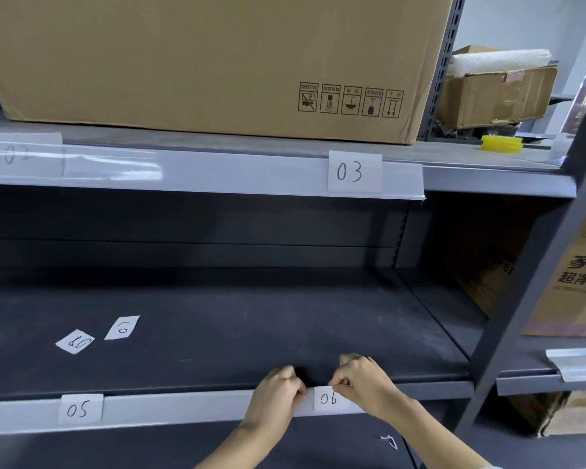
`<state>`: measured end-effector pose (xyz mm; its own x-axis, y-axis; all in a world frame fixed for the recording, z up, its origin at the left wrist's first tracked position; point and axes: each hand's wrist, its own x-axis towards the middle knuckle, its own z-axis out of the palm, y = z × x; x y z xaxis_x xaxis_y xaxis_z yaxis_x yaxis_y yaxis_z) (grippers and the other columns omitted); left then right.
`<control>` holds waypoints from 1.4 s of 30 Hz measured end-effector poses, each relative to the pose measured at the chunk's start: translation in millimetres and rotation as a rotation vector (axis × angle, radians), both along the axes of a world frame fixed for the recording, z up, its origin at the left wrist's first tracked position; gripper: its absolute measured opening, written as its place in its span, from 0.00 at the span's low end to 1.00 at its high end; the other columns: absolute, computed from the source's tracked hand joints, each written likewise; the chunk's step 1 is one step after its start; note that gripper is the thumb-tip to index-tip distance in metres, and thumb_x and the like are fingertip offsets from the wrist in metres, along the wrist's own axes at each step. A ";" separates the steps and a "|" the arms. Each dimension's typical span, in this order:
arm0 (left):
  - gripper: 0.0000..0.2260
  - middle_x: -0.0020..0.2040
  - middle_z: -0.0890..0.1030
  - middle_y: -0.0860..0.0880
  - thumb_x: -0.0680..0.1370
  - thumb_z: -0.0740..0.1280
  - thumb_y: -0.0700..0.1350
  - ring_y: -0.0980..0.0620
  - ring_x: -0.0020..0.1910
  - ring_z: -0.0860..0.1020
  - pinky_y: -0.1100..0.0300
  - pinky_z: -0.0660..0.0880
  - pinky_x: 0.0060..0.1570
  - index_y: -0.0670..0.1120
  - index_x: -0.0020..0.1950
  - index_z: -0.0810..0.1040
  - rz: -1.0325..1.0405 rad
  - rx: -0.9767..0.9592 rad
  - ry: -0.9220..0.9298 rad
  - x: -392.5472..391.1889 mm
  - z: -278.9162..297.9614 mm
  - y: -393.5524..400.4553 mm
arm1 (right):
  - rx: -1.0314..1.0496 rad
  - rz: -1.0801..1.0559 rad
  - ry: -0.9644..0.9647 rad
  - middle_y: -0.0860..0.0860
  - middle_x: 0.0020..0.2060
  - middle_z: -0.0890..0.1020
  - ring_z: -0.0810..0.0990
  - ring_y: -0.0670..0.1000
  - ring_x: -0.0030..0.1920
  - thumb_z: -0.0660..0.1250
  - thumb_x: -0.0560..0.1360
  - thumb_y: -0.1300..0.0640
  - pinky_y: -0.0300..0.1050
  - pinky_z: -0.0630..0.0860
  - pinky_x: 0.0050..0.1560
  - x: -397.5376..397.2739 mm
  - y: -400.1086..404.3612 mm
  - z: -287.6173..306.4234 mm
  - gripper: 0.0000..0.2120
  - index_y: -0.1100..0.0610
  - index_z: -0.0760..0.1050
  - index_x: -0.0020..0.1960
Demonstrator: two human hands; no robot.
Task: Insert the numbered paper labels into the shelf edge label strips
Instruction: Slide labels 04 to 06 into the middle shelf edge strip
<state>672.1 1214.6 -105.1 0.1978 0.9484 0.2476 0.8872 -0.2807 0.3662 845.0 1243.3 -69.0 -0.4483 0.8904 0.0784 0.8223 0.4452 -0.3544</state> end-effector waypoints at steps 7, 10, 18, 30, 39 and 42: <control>0.11 0.53 0.77 0.46 0.78 0.60 0.41 0.50 0.54 0.74 0.61 0.68 0.47 0.43 0.54 0.80 0.040 -0.021 -0.022 2.4 1.9 0.6 | 0.234 0.054 -0.308 0.44 0.27 0.57 0.61 0.44 0.29 0.77 0.57 0.56 0.30 0.54 0.28 2.4 -3.7 -4.3 0.07 0.47 0.80 0.29; 0.10 0.52 0.77 0.45 0.77 0.60 0.40 0.49 0.53 0.74 0.63 0.64 0.44 0.42 0.53 0.80 0.068 -0.003 -0.007 4.4 -1.7 1.9 | 0.266 -0.009 -0.418 0.45 0.27 0.56 0.59 0.44 0.22 0.80 0.40 0.52 0.30 0.51 0.27 7.0 3.0 -20.4 0.15 0.48 0.75 0.20; 0.16 0.25 0.73 0.58 0.47 0.82 0.43 0.61 0.25 0.73 0.72 0.59 0.20 0.50 0.21 0.75 0.080 0.115 0.051 0.8 -4.9 -11.8 | 0.316 -0.004 -0.444 0.47 0.26 0.55 0.56 0.47 0.23 0.78 0.33 0.57 0.32 0.51 0.26 7.8 2.2 -21.9 0.18 0.50 0.74 0.19; 0.14 0.28 0.75 0.58 0.53 0.82 0.42 0.62 0.28 0.74 0.74 0.67 0.27 0.54 0.26 0.79 0.263 0.269 -0.009 -141.8 8.7 -65.0 | 0.301 0.087 -0.201 0.44 0.20 0.74 0.76 0.42 0.21 0.73 0.51 0.50 0.32 0.65 0.22 -102.4 -19.1 -15.0 0.04 0.46 0.81 0.27; 0.11 0.32 0.78 0.53 0.61 0.78 0.35 0.58 0.38 0.71 0.71 0.70 0.31 0.48 0.31 0.79 0.402 0.321 -0.160 -327.2 4.3 -113.3 | 0.172 0.029 -0.049 0.48 0.41 0.69 0.75 0.51 0.50 0.57 0.78 0.54 0.39 0.64 0.45 -265.9 -40.1 -7.9 0.13 0.57 0.78 0.54; 0.11 0.30 0.78 0.53 0.59 0.79 0.35 0.61 0.31 0.74 0.74 0.66 0.38 0.48 0.31 0.81 0.410 0.308 -0.128 -359.4 12.3 -108.7 | 0.145 0.022 -0.038 0.48 0.42 0.69 0.75 0.51 0.55 0.57 0.78 0.54 0.41 0.67 0.51 -297.3 -41.2 -4.6 0.14 0.56 0.77 0.57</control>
